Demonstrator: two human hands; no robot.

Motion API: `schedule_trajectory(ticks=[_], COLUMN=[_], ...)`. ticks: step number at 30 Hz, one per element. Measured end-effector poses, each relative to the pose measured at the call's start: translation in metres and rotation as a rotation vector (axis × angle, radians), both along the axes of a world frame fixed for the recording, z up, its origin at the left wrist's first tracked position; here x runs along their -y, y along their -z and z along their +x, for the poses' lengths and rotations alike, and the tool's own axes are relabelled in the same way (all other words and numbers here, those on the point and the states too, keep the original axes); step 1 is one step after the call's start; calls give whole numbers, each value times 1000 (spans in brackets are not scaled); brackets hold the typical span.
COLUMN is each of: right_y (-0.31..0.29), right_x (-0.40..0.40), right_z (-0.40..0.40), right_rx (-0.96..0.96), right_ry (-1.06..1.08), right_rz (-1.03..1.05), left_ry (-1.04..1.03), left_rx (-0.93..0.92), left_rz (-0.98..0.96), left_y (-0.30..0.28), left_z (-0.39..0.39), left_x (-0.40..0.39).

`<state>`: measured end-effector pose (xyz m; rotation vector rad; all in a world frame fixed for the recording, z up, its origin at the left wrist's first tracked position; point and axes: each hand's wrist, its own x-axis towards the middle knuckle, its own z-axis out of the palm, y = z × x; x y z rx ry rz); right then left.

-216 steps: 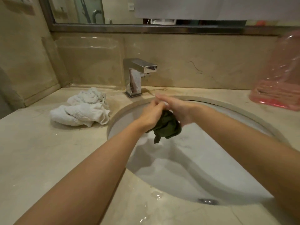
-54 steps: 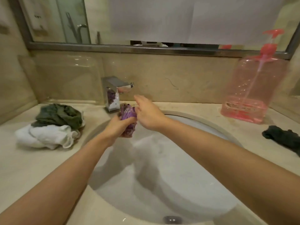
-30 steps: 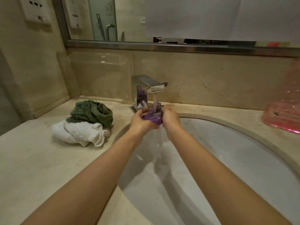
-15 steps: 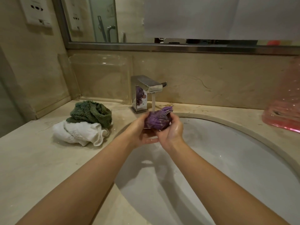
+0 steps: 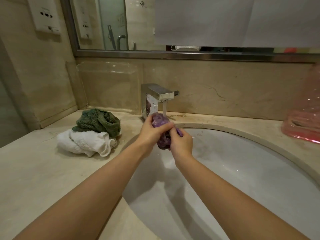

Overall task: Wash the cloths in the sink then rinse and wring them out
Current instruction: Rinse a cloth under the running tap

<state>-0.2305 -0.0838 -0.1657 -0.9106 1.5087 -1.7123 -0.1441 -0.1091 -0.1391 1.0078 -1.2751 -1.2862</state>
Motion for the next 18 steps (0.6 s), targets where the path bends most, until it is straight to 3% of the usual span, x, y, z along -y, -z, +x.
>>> schedule_trajectory(ticks=[5,11,18], right_y=[-2,-14,-12], right_x=[-3,-2,-8], right_z=[0,-9,-7], right_rx=[110,644,495], right_ry=[29,-42,-455], right_rz=[-21,-15,170], left_ry=[-26,-162,-280], left_rx=[48,-34,-258], left_rz=[56,194,358], left_y=[3,0,-6], left_z=[-3,-2,10], left_x=[5,9,10])
